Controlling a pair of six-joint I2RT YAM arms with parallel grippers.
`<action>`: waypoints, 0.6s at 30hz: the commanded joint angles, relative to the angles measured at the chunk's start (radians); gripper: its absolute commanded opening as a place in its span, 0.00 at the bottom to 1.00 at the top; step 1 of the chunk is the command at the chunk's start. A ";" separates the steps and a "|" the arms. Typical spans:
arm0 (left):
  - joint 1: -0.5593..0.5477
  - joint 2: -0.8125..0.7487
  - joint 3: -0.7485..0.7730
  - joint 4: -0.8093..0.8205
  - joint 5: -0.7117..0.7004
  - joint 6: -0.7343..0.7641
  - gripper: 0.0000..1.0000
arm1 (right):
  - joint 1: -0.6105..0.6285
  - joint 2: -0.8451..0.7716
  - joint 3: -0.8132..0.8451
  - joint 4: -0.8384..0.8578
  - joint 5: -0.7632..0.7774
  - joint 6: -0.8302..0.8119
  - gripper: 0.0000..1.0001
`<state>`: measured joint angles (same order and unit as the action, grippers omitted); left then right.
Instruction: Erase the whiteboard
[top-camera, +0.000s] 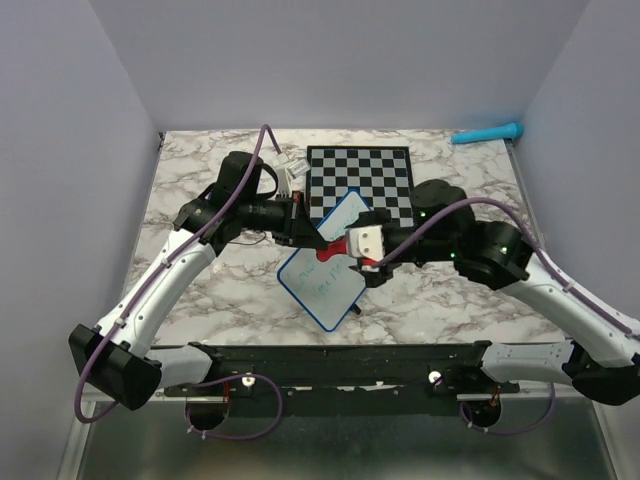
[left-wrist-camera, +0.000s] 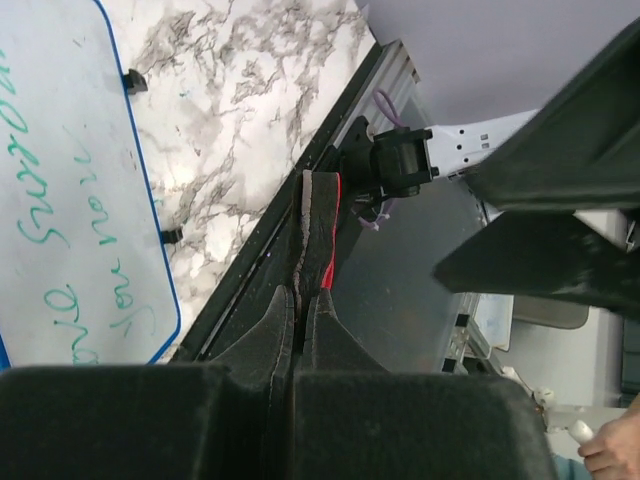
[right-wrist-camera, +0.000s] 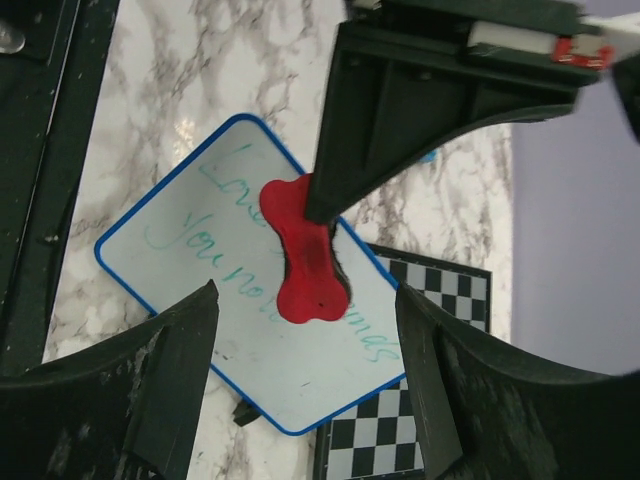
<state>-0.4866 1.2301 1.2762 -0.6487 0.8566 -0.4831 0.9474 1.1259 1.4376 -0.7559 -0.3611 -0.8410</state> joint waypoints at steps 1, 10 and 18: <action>-0.004 0.011 0.008 -0.057 -0.021 -0.015 0.00 | 0.040 0.026 -0.058 0.012 0.079 -0.058 0.76; -0.004 0.039 -0.003 -0.055 -0.025 -0.048 0.00 | 0.082 0.095 -0.129 0.135 0.200 -0.067 0.61; -0.004 0.054 0.000 -0.048 -0.013 -0.063 0.00 | 0.085 0.121 -0.144 0.162 0.231 -0.082 0.61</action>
<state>-0.4866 1.2793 1.2732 -0.6899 0.8463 -0.5240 1.0222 1.2354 1.3094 -0.6270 -0.1696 -0.9016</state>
